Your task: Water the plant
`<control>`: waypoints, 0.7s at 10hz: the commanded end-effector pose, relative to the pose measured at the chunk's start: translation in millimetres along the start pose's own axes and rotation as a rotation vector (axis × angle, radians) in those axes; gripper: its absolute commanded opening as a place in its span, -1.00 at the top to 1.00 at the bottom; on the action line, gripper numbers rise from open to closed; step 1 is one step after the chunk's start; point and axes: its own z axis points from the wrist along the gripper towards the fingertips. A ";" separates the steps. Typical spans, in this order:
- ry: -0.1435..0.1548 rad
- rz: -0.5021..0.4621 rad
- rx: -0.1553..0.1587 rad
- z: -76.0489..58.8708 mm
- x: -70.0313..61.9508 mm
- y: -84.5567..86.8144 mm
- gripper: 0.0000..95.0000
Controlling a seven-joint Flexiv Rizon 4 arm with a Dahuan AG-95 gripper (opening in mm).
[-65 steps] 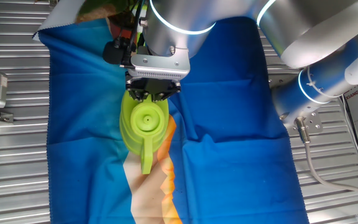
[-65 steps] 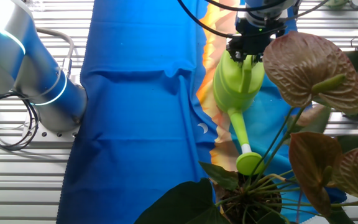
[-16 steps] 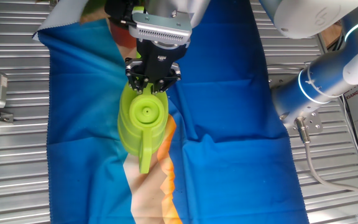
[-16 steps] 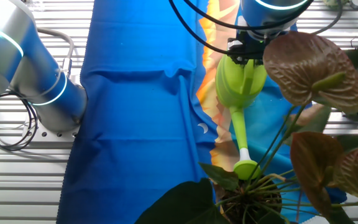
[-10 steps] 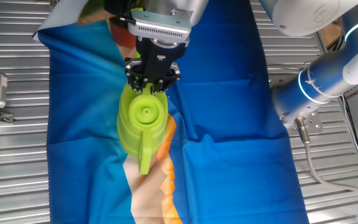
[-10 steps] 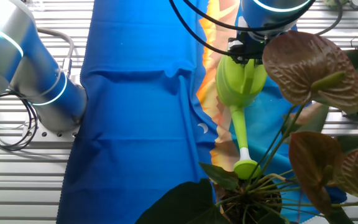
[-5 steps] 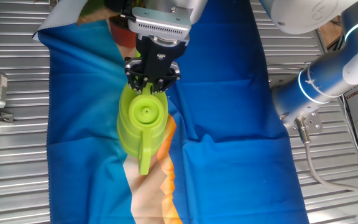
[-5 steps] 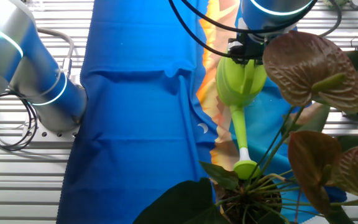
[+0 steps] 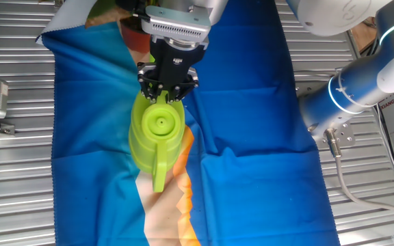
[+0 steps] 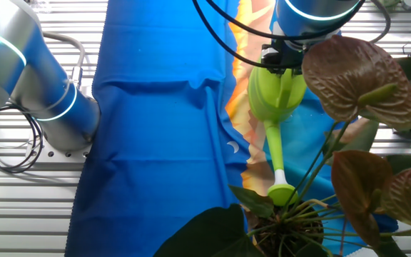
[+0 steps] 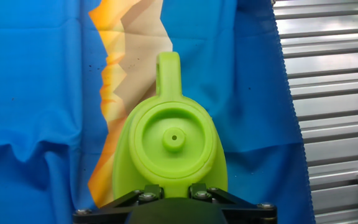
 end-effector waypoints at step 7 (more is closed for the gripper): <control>0.006 -0.020 -0.003 -0.6 0.5 -0.8 1.00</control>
